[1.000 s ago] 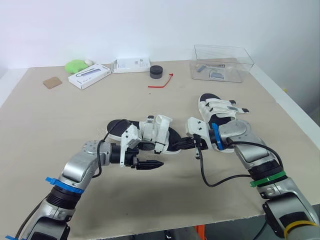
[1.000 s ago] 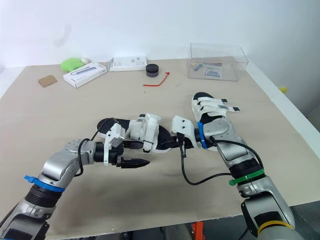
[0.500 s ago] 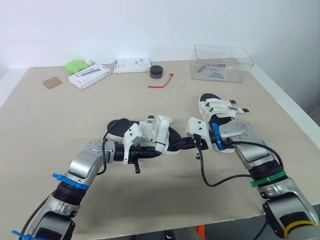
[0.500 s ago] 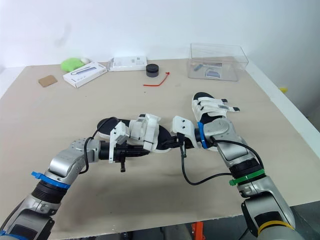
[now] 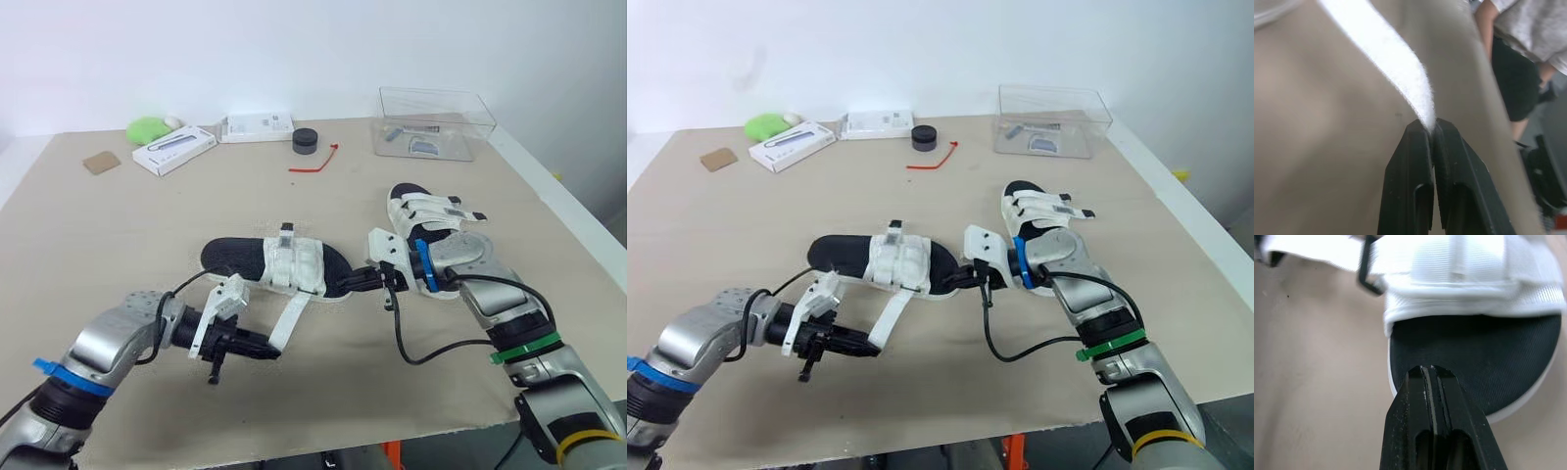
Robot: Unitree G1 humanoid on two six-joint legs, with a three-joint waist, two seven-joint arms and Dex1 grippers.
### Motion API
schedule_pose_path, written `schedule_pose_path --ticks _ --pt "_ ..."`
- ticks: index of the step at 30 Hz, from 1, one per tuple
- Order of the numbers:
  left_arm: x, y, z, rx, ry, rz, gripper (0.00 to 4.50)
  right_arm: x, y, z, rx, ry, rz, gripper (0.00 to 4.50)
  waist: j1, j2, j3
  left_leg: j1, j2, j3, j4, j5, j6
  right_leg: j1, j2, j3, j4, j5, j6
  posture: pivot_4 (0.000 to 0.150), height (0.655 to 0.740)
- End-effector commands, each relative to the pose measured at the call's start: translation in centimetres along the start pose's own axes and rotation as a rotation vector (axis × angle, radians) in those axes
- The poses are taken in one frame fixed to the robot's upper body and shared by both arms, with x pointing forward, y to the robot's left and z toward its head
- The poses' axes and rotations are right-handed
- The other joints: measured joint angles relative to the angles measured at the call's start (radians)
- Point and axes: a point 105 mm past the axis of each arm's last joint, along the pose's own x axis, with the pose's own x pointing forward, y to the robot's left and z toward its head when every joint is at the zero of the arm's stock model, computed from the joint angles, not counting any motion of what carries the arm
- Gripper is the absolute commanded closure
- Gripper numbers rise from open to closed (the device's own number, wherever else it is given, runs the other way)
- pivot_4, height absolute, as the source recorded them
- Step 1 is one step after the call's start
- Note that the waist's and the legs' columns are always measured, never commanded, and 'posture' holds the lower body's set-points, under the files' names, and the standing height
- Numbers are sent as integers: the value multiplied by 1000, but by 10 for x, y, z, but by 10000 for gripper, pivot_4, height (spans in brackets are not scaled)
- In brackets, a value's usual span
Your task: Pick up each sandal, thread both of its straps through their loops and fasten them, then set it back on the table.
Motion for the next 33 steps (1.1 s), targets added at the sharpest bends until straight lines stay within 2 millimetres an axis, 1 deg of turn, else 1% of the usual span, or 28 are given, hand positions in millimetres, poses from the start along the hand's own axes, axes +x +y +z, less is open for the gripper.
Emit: schedule_pose_path --ticks 1,5,7,8,9,10,12,15,18,20,21,23,24,26,27,28,29,31,33 --pt "1 -5 10 30 -23 -5 44760 -4 -4 -2 3 13 -18 45000 0 0 0 0 0 0 0 0 0 0 0 0 0 0 0 1500 7400" --pt "3 -9 22 64 -37 -22 44760 -3 -4 -2 2 12 -15 45000 0 0 0 -1 0 1 0 0 0 0 0 -1 0 0 0 1500 7400" --pt "3 -16 25 90 -15 -52 44760 -3 -4 -1 1 12 -13 45000 0 0 0 -1 0 1 0 0 0 0 0 0 0 0 0 1500 7400" --pt "1 -21 24 134 33 -66 38166 -3 -4 -1 2 12 -12 45000 0 0 0 -1 0 1 0 0 0 0 0 0 0 0 0 1500 7400" --pt "-2 -25 22 179 77 -78 35455 -3 -4 -2 1 12 -12 45000 -1 0 0 -1 0 1 0 0 0 0 0 0 0 0 0 1500 7400" --pt "-6 -27 21 226 115 -81 30907 -3 -5 -2 2 12 -12 45000 -1 0 0 -1 0 1 0 0 0 -1 0 0 0 0 -1 1500 7400" --pt "-15 -30 17 311 205 -89 23431 -4 -5 -2 2 14 -12 45000 0 0 0 -1 0 1 0 0 0 -1 0 0 0 -1 -1 1500 7400" --pt "-25 -29 12 461 318 -95 23431 -5 -5 -3 3 16 -12 45000 1 0 0 0 0 1 0 0 0 0 0 0 0 -1 -1 1500 7400" --pt "-31 -22 29 638 327 -58 23431 -5 -5 -4 3 18 -12 45000 1 0 0 -1 -1 2 0 0 0 0 0 0 0 -1 -2 1500 7400" --pt "-31 -9 56 847 266 25 23431 -4 -5 -3 4 15 -10 45000 2 0 0 -1 -1 2 0 0 0 0 -1 0 0 -3 -5 1500 7400" --pt "-31 -3 71 985 233 75 23431 -4 -5 -3 3 14 -9 45000 4 0 0 0 -1 2 0 0 0 0 -1 0 0 -3 -5 1500 7400" --pt "-29 5 91 1173 175 135 23431 -3 -5 -2 3 13 -7 45000 5 0 0 -1 -1 2 1 0 -1 1 -1 0 0 -1 -4 1500 7400" --pt "-27 8 98 1255 136 161 23431 -3 -5 -2 2 12 -6 45000 4 0 0 -1 -2 3 1 0 -1 1 -1 0 0 1 -1 1500 7400" --pt "-24 13 96 1391 143 159 23431 -3 -5 -2 1 12 -5 45000 0 0 0 0 -1 3 1 0 0 0 -1 1 -1 2 -1 1500 7400" --pt "-21 14 92 1455 144 147 23431 -2 -5 -2 1 11 -5 45000 0 0 0 0 -1 4 1 0 0 0 -1 2 -1 2 -2 1500 7400" --pt "-16 15 82 1506 157 113 23431 -2 -4 -2 0 12 -5 45000 0 0 0 0 -1 4 1 -1 1 0 -1 3 -1 4 -6 1500 7400" --pt "-14 15 76 1539 160 90 23431 -2 -4 -2 0 12 -5 45000 0 0 0 0 -1 4 1 -1 1 0 0 3 -1 4 -7 1500 7400" --pt "-8 15 66 1553 166 36 23431 -3 -3 -3 1 14 -3 45000 1 0 0 -1 -1 4 0 -1 2 0 -1 2 -1 4 -7 1500 7400" --pt "-6 15 61 1580 177 6 23431 -4 -2 -4 4 16 -3 45000 1 0 0 -1 -1 4 1 -1 2 0 -1 2 -1 4 -7 1500 7400"
